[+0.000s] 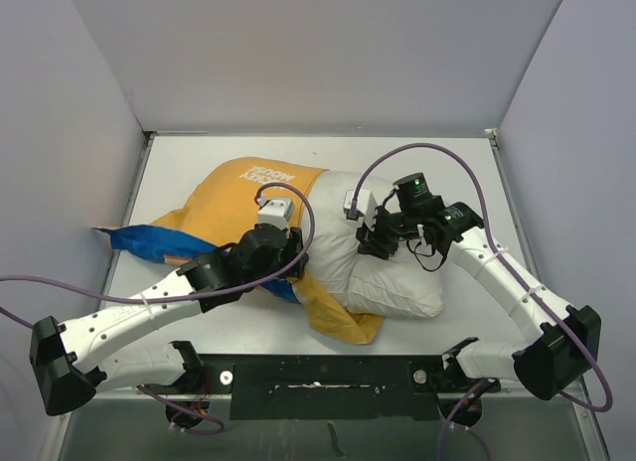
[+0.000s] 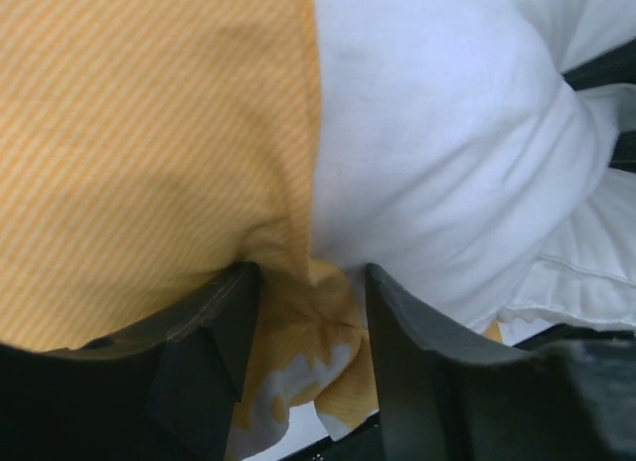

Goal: Put the pillow into the pillowcase
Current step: Stuff the pillow into the pillowcase.

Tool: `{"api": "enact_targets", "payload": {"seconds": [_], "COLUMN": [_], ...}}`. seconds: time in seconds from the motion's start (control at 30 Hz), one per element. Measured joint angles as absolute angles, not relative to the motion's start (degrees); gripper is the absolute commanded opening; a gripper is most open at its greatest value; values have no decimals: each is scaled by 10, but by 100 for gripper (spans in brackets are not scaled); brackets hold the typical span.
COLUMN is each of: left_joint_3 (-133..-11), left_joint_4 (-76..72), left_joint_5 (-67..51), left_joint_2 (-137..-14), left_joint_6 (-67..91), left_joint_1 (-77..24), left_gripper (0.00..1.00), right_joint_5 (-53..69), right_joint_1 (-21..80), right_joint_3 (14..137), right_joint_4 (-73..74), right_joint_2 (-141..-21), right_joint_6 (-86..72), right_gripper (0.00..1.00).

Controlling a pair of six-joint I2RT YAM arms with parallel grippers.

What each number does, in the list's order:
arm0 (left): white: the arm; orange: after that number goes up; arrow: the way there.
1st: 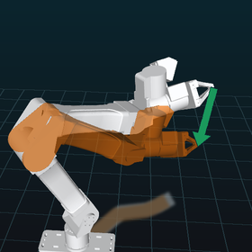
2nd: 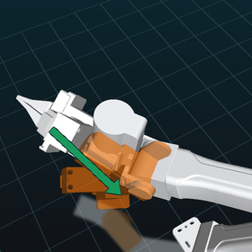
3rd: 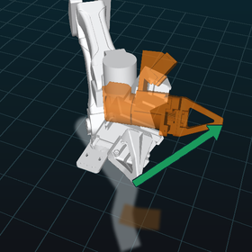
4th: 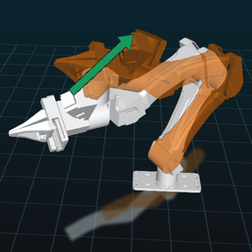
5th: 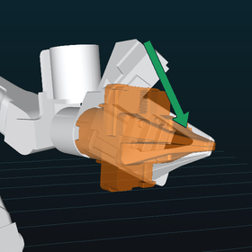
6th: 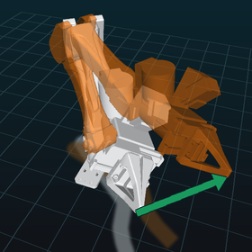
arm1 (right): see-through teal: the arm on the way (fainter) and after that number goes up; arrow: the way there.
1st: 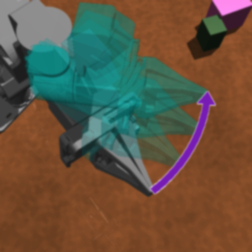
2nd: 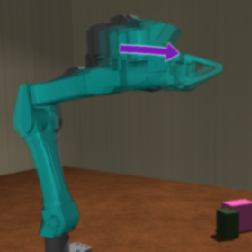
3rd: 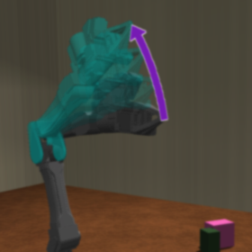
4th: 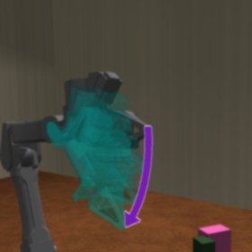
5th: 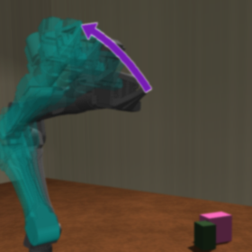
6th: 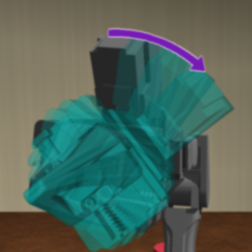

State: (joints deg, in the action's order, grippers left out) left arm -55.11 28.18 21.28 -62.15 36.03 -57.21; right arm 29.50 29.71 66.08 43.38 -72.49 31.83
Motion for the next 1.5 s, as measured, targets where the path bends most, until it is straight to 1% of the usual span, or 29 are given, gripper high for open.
{"api": "enact_targets", "payload": {"seconds": [0.13, 0.17, 0.27, 0.3, 0.53, 0.73, 0.83, 0.93, 1.07, 1.2, 1.23, 1.3, 1.4, 1.5], "left_joint_3": [-539, -538, -538, -538, -542, -550, -558, -590, -665, -653, -634, -577, -482, -416], "left_joint_4": [272, 272, 269, 269, 272, 249, 217, 175, 100, 17, -8, -60, -127, -196], "left_joint_5": [224, 224, 220, 215, 156, 81, 31, -24, -106, -161, -175, -199, -215, -227], "left_joint_2": [-637, -638, -637, -636, -599, -576, -608, -674, -788, -820, -820, -820, -819, -815], "left_joint_6": [365, 368, 365, 363, 344, 338, 338, 340, 358, 382, 387, 397, 404, 400], "left_joint_1": [-557, -557, -555, -555, -551, -547, -541, -536, -531, -530, -530, -529, -528, -528], "left_gripper": [3, 0, 0, 0, 0, 0, 0, 0, 0, 0, 0, 0, 0, 0], "right_joint_5": [295, 296, 296, 296, 302, 311, 332, 372, 428, 453, 460, 474, 491, 496], "right_joint_1": [297, 297, 297, 297, 297, 296, 285, 264, 223, 198, 198, 200, 205, 212], "right_joint_3": [659, 658, 658, 658, 658, 658, 658, 658, 646, 569, 542, 500, 482, 518], "right_joint_4": [433, 433, 433, 433, 433, 429, 419, 391, 291, 182, 162, 153, 207, 338], "right_joint_2": [-725, -725, -725, -725, -725, -727, -728, -733, -741, -738, -734, -720, -689, -668], "right_joint_6": [318, 318, 318, 318, 316, 298, 269, 217, 114, 90, 105, 147, 239, 370], "right_gripper": [13, 10, 1, 0, 0, 0, 0, 0, 0, 0, 2, 10, 30, 54]}}
